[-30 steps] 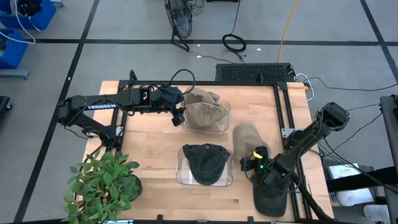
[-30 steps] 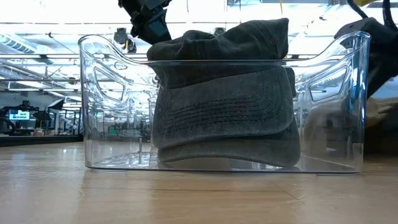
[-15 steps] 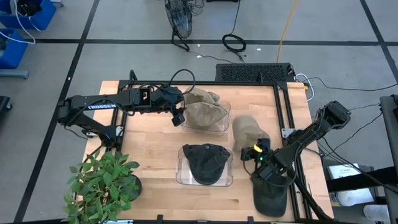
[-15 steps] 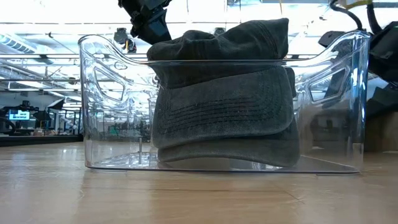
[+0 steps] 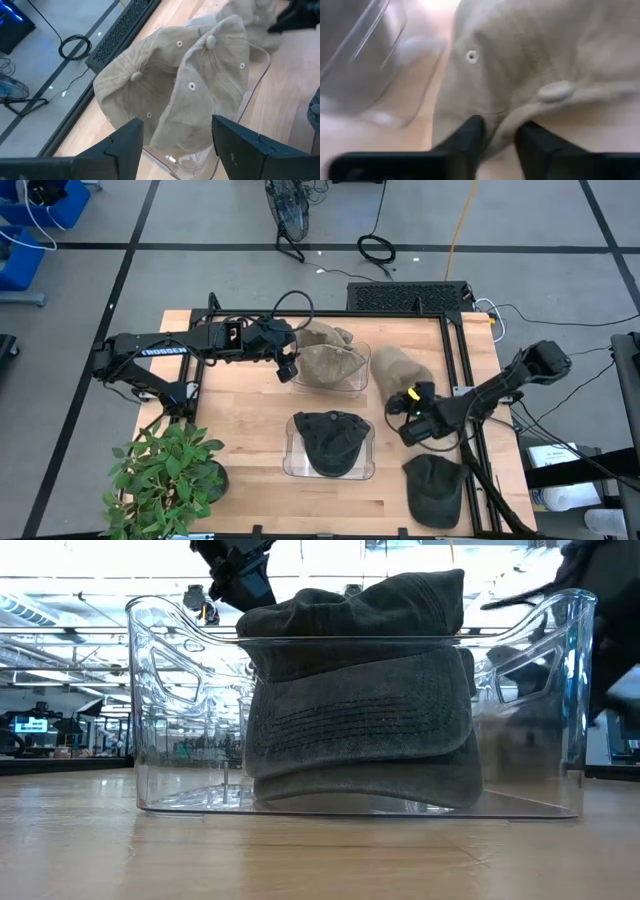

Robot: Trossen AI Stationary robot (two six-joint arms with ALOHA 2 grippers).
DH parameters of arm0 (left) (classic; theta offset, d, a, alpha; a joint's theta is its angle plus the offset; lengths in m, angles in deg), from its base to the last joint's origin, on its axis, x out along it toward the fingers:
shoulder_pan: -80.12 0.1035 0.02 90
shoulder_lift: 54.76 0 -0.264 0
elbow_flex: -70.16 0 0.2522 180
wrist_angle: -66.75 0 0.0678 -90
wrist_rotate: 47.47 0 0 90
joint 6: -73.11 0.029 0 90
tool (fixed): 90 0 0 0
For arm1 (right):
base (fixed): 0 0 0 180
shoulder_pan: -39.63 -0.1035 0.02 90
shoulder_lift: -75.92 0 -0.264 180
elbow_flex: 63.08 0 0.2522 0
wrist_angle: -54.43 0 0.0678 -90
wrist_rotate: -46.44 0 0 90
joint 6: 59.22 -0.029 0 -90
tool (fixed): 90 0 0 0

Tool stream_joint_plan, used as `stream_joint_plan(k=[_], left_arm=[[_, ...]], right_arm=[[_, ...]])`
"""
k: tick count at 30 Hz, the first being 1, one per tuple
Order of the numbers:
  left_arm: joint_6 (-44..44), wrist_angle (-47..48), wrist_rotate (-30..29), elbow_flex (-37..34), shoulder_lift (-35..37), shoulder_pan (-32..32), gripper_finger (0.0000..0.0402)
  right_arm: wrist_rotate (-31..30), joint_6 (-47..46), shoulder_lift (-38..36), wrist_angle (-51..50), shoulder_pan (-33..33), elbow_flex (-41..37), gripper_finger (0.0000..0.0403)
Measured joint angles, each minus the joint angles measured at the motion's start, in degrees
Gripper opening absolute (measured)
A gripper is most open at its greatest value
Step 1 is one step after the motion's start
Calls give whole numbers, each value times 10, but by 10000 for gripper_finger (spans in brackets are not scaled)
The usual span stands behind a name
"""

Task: Pick & Place hat
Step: Put the brown cap into the top transparent bin

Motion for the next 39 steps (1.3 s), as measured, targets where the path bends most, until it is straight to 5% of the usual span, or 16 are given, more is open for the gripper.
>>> stream_joint_plan(k=[2,5,13,24,39], left_arm=[[0,-5,0,0,0,0,234],[0,-22,0,0,0,0,234],[4,-32,0,0,0,0,234],[20,-32,0,0,0,0,234],[45,8,46,0,0,-4,234]], right_arm=[[-3,67,-6,119,9,-38,28],[-5,112,-26,186,17,-65,12],[43,240,-140,44,24,-6,3],[90,453,-219,-195,85,216,1],[175,817,-120,-226,255,537,0]])
